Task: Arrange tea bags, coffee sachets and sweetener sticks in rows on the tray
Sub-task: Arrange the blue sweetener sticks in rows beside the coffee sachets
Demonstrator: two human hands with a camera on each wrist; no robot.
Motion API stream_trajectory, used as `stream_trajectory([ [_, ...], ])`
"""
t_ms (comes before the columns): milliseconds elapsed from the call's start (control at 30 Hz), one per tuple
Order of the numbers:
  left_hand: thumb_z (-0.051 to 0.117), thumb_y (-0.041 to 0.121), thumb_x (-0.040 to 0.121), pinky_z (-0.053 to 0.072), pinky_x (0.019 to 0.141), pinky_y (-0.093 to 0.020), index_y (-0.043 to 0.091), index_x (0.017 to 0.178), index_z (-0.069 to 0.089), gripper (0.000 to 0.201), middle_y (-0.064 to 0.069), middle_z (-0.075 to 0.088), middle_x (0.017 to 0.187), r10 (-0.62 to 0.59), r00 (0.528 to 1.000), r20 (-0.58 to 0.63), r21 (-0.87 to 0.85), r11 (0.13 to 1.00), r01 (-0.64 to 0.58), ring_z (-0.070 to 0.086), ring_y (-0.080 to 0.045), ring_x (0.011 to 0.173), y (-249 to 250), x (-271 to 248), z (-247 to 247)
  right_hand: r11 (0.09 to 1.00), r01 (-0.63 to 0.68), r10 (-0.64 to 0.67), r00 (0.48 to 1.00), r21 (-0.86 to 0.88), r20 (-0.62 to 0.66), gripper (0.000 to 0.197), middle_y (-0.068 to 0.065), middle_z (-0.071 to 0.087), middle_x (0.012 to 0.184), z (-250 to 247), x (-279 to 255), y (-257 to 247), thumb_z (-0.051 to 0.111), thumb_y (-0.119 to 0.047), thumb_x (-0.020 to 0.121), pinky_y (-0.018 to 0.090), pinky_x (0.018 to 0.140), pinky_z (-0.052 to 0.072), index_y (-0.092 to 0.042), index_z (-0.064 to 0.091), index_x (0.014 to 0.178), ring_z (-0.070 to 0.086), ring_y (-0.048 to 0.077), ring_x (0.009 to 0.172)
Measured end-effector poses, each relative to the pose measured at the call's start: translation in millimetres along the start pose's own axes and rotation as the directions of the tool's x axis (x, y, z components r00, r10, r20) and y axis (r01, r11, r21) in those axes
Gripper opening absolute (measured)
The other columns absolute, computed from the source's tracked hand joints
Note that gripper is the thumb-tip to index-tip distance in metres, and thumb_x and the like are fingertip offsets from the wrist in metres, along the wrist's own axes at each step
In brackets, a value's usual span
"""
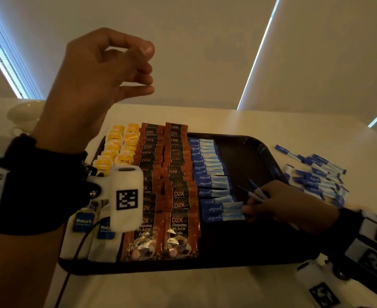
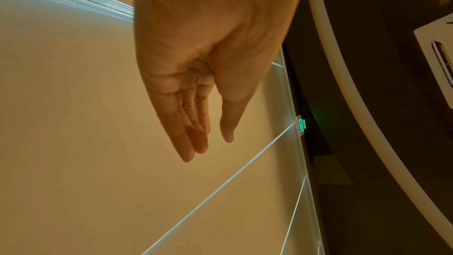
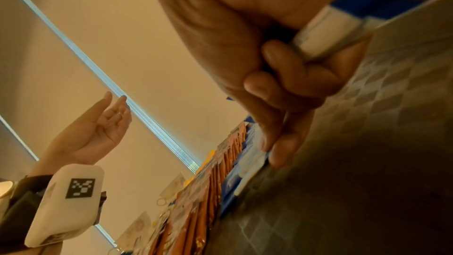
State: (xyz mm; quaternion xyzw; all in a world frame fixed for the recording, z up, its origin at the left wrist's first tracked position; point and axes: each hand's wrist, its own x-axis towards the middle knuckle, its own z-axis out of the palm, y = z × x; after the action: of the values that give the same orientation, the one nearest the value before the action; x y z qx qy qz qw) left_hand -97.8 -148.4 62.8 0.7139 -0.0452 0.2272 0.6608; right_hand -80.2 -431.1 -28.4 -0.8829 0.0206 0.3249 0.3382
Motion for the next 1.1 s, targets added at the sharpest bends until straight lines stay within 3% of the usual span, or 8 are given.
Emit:
stream_trajectory([
  [300, 0.065, 0.027, 0.085, 0.057, 0.073, -0.026, 0.017, 0.101, 0.062, 0.019, 0.001, 0.066, 0.083, 0.005, 1.000, 0.012, 0.034, 0.999, -0.005, 0.068, -0.012, 0.078, 1.5, 1.3, -1.1, 1.000, -0.024, 0.025, 0.999, 0.020, -0.038, 0.011, 0.007, 0.070, 0.074, 5.3, 6.8, -2.5, 0.071, -0.016, 0.079, 0.023, 0.058, 0.045, -0.006, 0.070, 0.076, 0.056, 0.024, 0.075],
  [467, 0.066, 0.028, 0.082, 0.057, 0.070, -0.025, 0.018, 0.097, 0.063, 0.018, -0.001, 0.066, 0.082, -0.004, 0.999, 0.037, 0.038, 0.999, 0.003, 0.068, -0.012, 0.075, 0.6, 0.7, 1.4, 0.993, -0.010, -0.003, 0.994, -0.122, -0.109, 0.019, -0.004, 0.068, 0.070, -2.3, 4.8, -6.0, 0.067, -0.026, 0.083, 0.015, 0.054, 0.039, -0.008, 0.064, 0.088, 0.057, 0.003, 0.058],
  [633, 0.067, 0.029, 0.082, 0.056, 0.068, -0.024, 0.017, 0.100, 0.062, 0.022, 0.001, 0.067, 0.081, -0.007, 0.999, 0.046, 0.052, 0.999, 0.004, 0.068, -0.012, 0.074, -1.1, 1.1, 3.5, 0.955, 0.143, -0.181, 0.975, -0.259, -0.127, 0.010, -0.010, 0.062, 0.073, 1.8, -4.7, -10.2, 0.058, -0.028, 0.090, 0.007, 0.053, 0.037, -0.026, 0.057, 0.080, 0.056, -0.005, 0.061],
  [733, 0.066, 0.029, 0.083, 0.056, 0.067, -0.024, 0.018, 0.100, 0.062, 0.021, 0.002, 0.067, 0.080, 0.002, 0.999, 0.048, 0.064, 0.998, -0.005, 0.068, -0.012, 0.074, -1.8, 1.1, 4.0, 0.922, 0.237, -0.277, 0.956, -0.308, -0.093, 0.010, -0.002, 0.065, 0.083, 12.4, -12.3, -14.7, 0.054, -0.031, 0.092, 0.012, 0.063, 0.046, -0.026, 0.062, 0.089, 0.062, 0.007, 0.075],
  [800, 0.066, 0.032, 0.080, 0.056, 0.066, -0.024, 0.019, 0.097, 0.062, 0.022, 0.002, 0.066, 0.078, 0.016, 0.998, 0.054, 0.074, 0.997, -0.020, 0.067, -0.011, 0.072, -1.6, 0.8, 4.0, 0.910, 0.274, -0.312, 0.947, -0.310, -0.079, 0.021, 0.007, 0.067, 0.096, 15.4, -15.8, -20.7, 0.049, -0.035, 0.093, 0.027, 0.078, 0.048, -0.021, 0.065, 0.094, 0.063, 0.021, 0.089],
  [867, 0.064, 0.037, 0.074, 0.056, 0.063, -0.022, 0.018, 0.092, 0.063, 0.026, 0.002, 0.064, 0.075, 0.022, 0.994, 0.110, 0.129, 0.991, -0.036, 0.065, -0.008, 0.067, -0.3, -0.4, 4.6, 0.929, 0.307, -0.321, 0.946, -0.208, -0.037, 0.022, -0.003, 0.067, 0.092, 14.7, -20.6, -28.2, 0.047, -0.035, 0.093, 0.024, 0.074, 0.047, -0.023, 0.065, 0.089, 0.062, 0.015, 0.088],
  [967, 0.062, 0.040, 0.069, 0.055, 0.059, -0.020, 0.013, 0.088, 0.067, 0.033, -0.001, 0.065, 0.070, -0.060, 0.931, 0.360, 0.271, 0.962, -0.042, 0.063, -0.010, 0.059, 1.8, -6.1, 10.4, 0.964, 0.262, -0.265, 0.960, 0.043, 0.089, 0.019, -0.012, 0.055, 0.051, 10.9, -32.3, -41.4, 0.052, -0.034, 0.089, 0.013, 0.043, 0.038, -0.018, 0.061, 0.086, 0.049, -0.001, 0.044],
  [1100, 0.064, 0.042, 0.066, 0.055, 0.058, -0.022, 0.016, 0.095, 0.070, 0.039, -0.006, 0.069, 0.073, -0.186, 0.748, 0.637, 0.358, 0.931, -0.073, 0.066, -0.011, 0.059, -0.5, -17.0, 28.9, 0.916, 0.245, -0.334, 0.904, 0.317, 0.268, 0.023, -0.003, 0.037, 0.052, 8.1, -39.2, -53.1, 0.054, -0.038, 0.081, 0.015, 0.034, 0.023, -0.019, 0.058, 0.068, 0.027, 0.006, 0.036],
])
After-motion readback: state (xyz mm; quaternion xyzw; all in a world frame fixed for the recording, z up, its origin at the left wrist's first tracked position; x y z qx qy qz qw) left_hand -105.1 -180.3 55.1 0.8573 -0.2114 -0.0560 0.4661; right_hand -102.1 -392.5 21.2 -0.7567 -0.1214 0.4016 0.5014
